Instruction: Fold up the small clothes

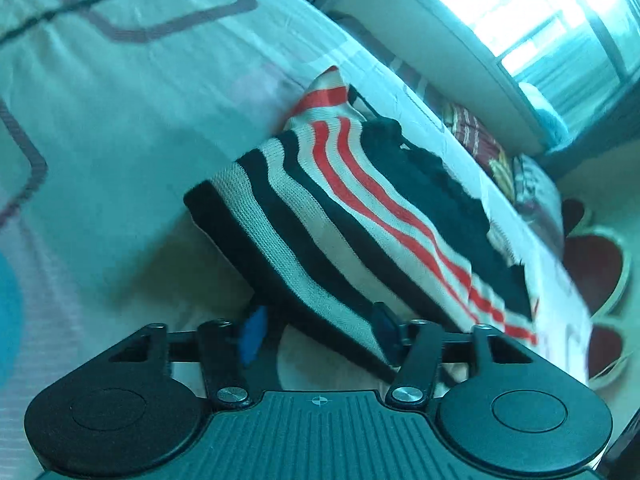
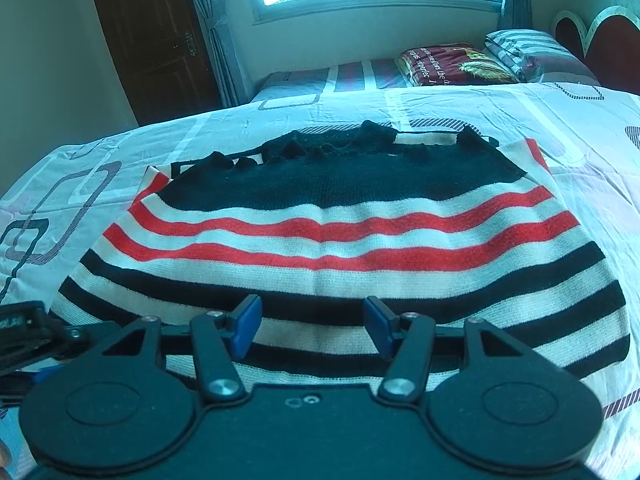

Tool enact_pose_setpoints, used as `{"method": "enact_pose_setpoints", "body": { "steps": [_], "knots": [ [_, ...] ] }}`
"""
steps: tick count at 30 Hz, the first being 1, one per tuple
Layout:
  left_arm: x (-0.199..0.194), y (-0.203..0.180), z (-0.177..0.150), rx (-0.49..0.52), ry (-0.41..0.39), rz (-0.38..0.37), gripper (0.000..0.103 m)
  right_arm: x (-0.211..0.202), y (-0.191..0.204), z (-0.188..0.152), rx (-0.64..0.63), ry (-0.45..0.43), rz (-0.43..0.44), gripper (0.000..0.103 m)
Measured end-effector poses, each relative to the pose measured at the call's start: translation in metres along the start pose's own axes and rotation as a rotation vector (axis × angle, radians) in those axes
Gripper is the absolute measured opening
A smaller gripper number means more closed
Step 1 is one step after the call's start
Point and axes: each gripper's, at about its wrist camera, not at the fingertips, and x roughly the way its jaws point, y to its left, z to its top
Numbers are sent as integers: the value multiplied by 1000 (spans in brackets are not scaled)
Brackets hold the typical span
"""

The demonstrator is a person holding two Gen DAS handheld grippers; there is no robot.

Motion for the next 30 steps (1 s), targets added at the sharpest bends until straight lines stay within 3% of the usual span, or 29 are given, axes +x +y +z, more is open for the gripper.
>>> {"method": "enact_pose_setpoints", "body": {
  "steps": [7,11,13,15,17,19,21,24,26,30],
  "knots": [
    [28,16,3,-144,-30,-121,56,3,-1,2,3,-7,1,50],
    [41,20,10,-207,-71,-153,56,6,-1,4,2,-14,1,50],
    [46,19,11,-225,-95,-160,44,7,0,7,-4,-20,0,49],
    [53,20,14,-249,-105,-170,40,9,0,10,-16,-25,-4,48],
    [51,17,14,-231,-112,-165,36,9,1,15,-28,-37,-16,46],
    [48,11,16,-196,-128,-152,25,10,1,20,-35,-46,-26,45],
    [46,5,19,-152,-148,-141,23,13,4,23,-60,-51,-53,43],
    [45,3,21,-134,-144,-138,21,36,7,6,-149,16,-93,45],
    [42,-2,23,-97,-159,-134,20,36,18,-1,-227,0,-130,46],
    [29,-25,25,44,-221,-151,15,34,8,6,-155,7,-90,46]
  ]
}}
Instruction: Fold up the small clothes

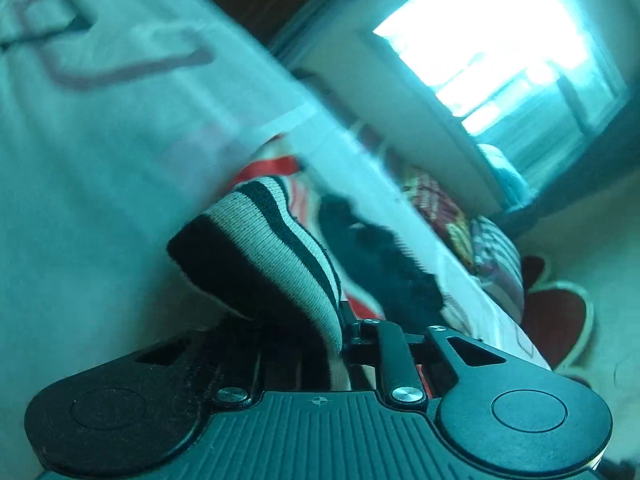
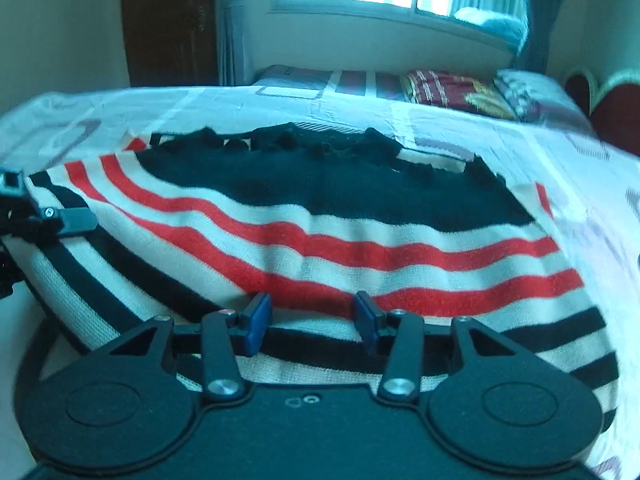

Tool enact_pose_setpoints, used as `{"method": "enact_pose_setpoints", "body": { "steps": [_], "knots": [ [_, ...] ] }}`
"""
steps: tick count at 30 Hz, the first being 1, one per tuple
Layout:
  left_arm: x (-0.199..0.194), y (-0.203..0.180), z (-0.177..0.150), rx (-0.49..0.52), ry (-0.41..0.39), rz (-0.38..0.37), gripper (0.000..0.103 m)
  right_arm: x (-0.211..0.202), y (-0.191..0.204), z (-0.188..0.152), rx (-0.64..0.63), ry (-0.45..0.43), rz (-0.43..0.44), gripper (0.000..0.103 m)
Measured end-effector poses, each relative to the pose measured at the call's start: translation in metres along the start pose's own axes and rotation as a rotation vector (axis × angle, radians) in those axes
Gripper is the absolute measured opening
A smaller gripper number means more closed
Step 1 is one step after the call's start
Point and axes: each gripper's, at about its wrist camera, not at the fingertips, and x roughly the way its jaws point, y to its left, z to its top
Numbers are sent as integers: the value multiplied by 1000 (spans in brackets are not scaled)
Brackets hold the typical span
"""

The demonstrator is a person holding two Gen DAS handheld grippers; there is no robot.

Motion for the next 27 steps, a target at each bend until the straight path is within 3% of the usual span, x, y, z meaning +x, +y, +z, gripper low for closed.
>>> {"method": "enact_pose_setpoints", "body": {
  "steps": [6,10,13,17,21,23,24,27],
  "knots": [
    [-2,-76,0,303,-46,-149,10,-31,-35,1,177,-86,51,45],
    [18,-124,-23,425,24,-253,10,-55,-72,-5,218,-123,-11,45],
    [33,-149,-54,513,132,-311,10,-66,-106,-17,279,-118,-58,46],
    [59,-153,-90,600,289,-285,11,-75,-141,-39,351,-96,-85,45],
    [51,-158,-95,712,268,-248,12,-83,-154,-48,410,-99,-53,45],
    [42,-161,-92,717,276,-247,31,-89,-159,-48,427,-108,-39,46],
    [37,-161,-90,707,276,-243,46,-91,-159,-46,440,-114,-33,45],
    [22,-157,-83,658,269,-246,81,-99,-166,-45,485,-130,-14,54]
  ]
}}
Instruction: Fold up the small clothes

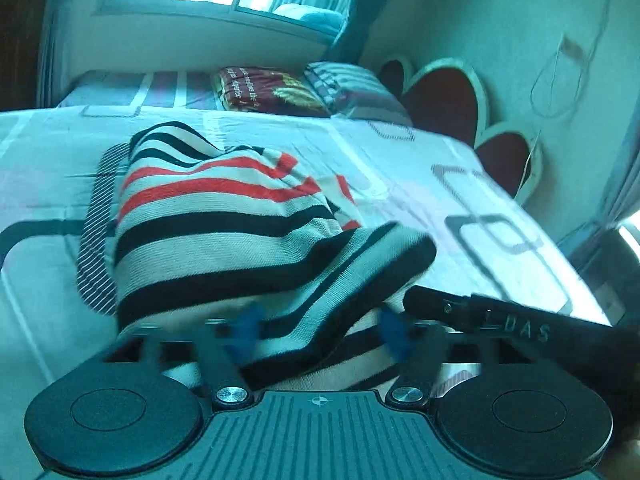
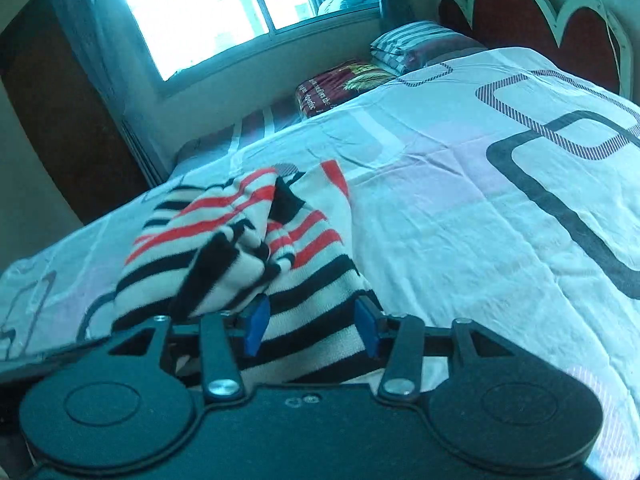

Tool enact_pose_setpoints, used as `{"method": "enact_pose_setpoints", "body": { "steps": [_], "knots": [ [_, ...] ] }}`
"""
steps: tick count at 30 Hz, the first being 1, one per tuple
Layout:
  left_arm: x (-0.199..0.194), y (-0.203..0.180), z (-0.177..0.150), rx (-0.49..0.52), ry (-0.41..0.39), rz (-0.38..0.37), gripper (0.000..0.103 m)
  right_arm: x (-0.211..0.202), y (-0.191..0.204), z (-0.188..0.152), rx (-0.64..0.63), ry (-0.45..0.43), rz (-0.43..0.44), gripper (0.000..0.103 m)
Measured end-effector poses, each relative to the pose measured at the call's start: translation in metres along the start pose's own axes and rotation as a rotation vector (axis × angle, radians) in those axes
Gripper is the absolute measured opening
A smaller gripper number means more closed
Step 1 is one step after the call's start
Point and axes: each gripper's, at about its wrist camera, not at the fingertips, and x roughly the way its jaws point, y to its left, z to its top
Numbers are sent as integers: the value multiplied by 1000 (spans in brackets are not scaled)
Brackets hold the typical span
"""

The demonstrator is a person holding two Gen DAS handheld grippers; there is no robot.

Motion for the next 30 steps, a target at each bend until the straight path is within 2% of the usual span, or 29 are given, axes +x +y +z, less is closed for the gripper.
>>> {"method": "enact_pose_setpoints", "body": {
  "steps": [3,7,10,13,16,19,26,28,30],
  "knots": [
    [-27,7,-8,-22,-38,17,82,-8,2,2,-5,-10,0,55],
    [-50,39,-12,-126,-76,85,82,-16,7,5,3,-24,20,59],
    [-43,58,-10,-172,-80,155,82,-19,11,5,28,-29,44,65],
    [-25,65,-14,-148,-63,193,82,-6,14,1,58,23,71,65],
    [3,65,-22,-140,19,209,82,17,11,-3,140,87,95,56],
    [22,63,-32,-121,75,214,82,34,13,0,179,93,96,53],
    [22,63,-34,-114,62,219,82,71,26,13,130,94,81,46],
    [17,65,-33,-132,47,217,82,69,31,14,94,70,88,30],
    [10,69,-30,-169,14,226,82,62,35,15,52,45,90,28]
  ]
}}
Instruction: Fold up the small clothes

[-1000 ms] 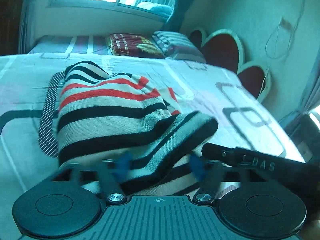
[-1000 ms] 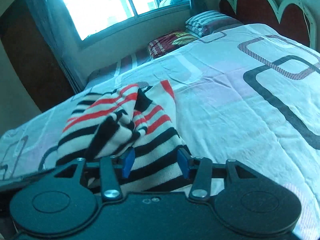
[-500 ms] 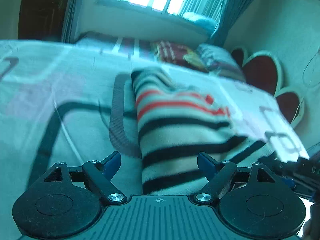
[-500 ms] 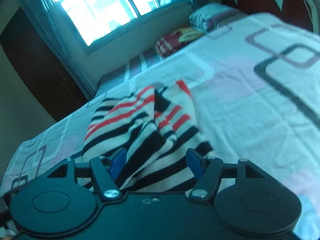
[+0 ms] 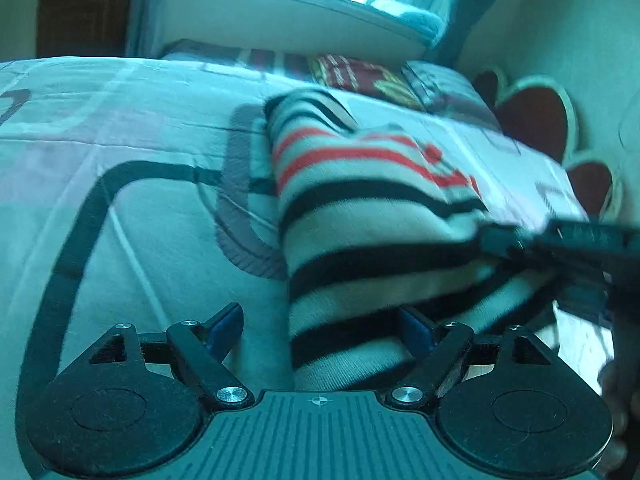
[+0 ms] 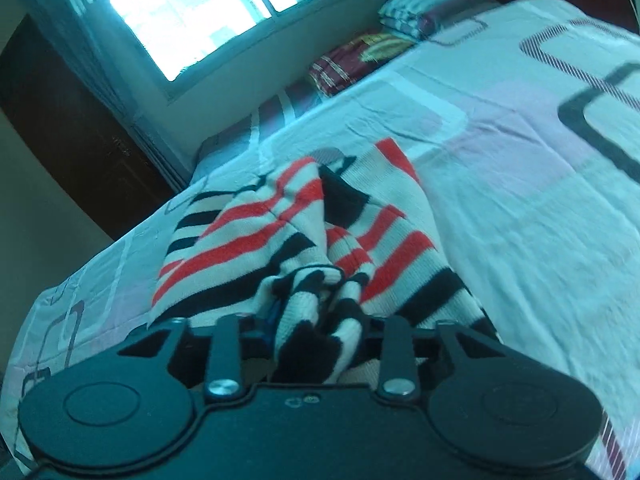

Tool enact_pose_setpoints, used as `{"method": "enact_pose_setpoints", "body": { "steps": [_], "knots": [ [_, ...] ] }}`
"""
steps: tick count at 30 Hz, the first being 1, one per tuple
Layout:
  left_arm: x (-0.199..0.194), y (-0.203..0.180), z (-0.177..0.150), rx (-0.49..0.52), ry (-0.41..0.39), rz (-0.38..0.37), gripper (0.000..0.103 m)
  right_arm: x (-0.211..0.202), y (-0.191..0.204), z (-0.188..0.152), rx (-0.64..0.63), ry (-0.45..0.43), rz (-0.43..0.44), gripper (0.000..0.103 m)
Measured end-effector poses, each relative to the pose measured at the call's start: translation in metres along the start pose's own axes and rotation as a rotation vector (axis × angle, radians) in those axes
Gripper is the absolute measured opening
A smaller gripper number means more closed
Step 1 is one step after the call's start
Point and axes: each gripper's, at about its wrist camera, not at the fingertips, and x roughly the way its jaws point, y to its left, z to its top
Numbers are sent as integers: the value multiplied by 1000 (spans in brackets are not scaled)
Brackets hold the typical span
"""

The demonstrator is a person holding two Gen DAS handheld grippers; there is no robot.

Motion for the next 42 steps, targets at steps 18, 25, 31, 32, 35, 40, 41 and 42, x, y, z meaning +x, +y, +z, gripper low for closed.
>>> {"method": "enact_pose_setpoints", "body": {
  "steps": [18,25,31,32,35,40,41,42],
  "knots": [
    [1,-18,1,63,-10,-19,83,-20,-43,-21,-96,-37,-157,22],
    [10,-20,-4,52,27,-10,83,-37,-39,-12,-40,1,-93,35],
    [11,-22,-7,49,30,-9,87,-66,-46,-18,-14,5,-101,40],
    [12,-22,-7,51,31,-6,88,-67,-46,-21,-14,11,-110,40],
    [12,-22,-8,58,32,-6,89,-70,-45,-29,-4,7,-136,36],
    [13,-23,-7,72,35,-2,89,-53,-36,-28,1,43,-118,37],
    [13,-23,-8,74,34,-1,89,-50,-34,-28,1,42,-121,36],
    [13,-24,-8,75,35,-1,89,-49,-33,-27,-1,37,-131,28]
  ]
}}
